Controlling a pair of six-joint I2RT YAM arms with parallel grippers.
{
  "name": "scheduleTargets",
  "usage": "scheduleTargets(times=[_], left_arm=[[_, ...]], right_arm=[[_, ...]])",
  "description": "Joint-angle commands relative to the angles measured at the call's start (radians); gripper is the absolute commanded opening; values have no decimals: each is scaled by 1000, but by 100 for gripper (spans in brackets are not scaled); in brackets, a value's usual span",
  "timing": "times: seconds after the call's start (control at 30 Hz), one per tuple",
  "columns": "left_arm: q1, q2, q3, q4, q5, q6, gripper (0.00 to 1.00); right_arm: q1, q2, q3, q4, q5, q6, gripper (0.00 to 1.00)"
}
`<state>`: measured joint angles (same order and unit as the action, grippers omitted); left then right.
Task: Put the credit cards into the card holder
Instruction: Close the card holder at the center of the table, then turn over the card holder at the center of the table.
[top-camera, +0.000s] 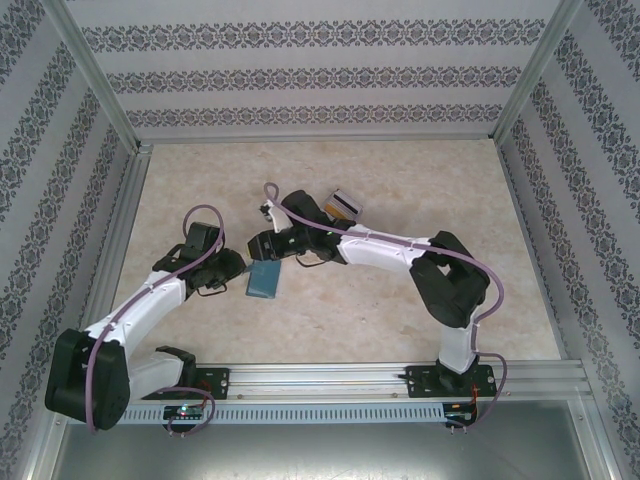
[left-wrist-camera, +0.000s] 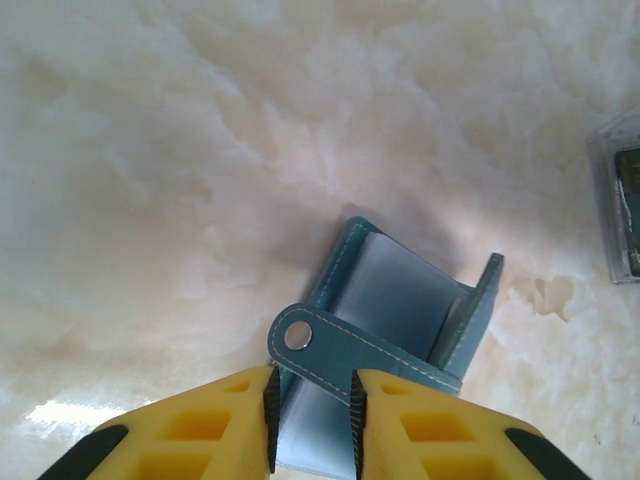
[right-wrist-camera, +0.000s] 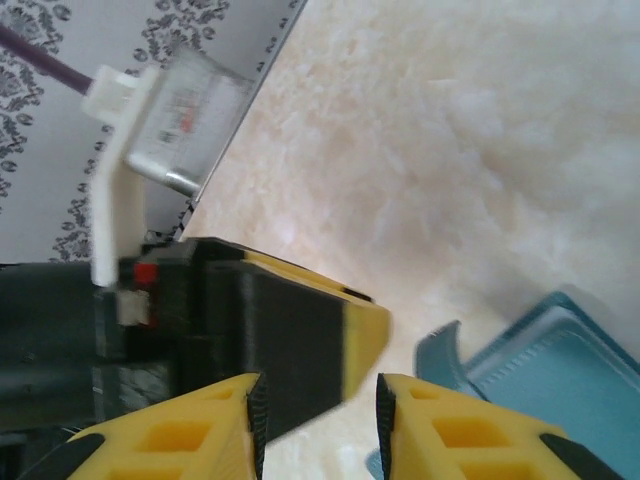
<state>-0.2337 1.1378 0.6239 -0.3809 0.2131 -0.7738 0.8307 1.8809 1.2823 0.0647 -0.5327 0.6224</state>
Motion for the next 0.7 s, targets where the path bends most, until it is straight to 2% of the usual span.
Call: scheduleTargets(times=[0.0,0.17,0.33,0.5,0.67], left_arm=[[7,-39,54,21,29,89,28],[-3,-10,88,80,135,123,27],[-75,70,150,60,139,182,26],[-170,213,246,-18,90,228,25],[-184,307,299,-158,-46,228,24]], right_arm=[[-27,-49,-77,6,39,-7,37],[-52,-84,-175,33,65,-1,38],[-72,-103,-248,53,96,10,37],[-82,-91,-281,73,103,22,37],[-86,-89,-309,91,110,36,37]])
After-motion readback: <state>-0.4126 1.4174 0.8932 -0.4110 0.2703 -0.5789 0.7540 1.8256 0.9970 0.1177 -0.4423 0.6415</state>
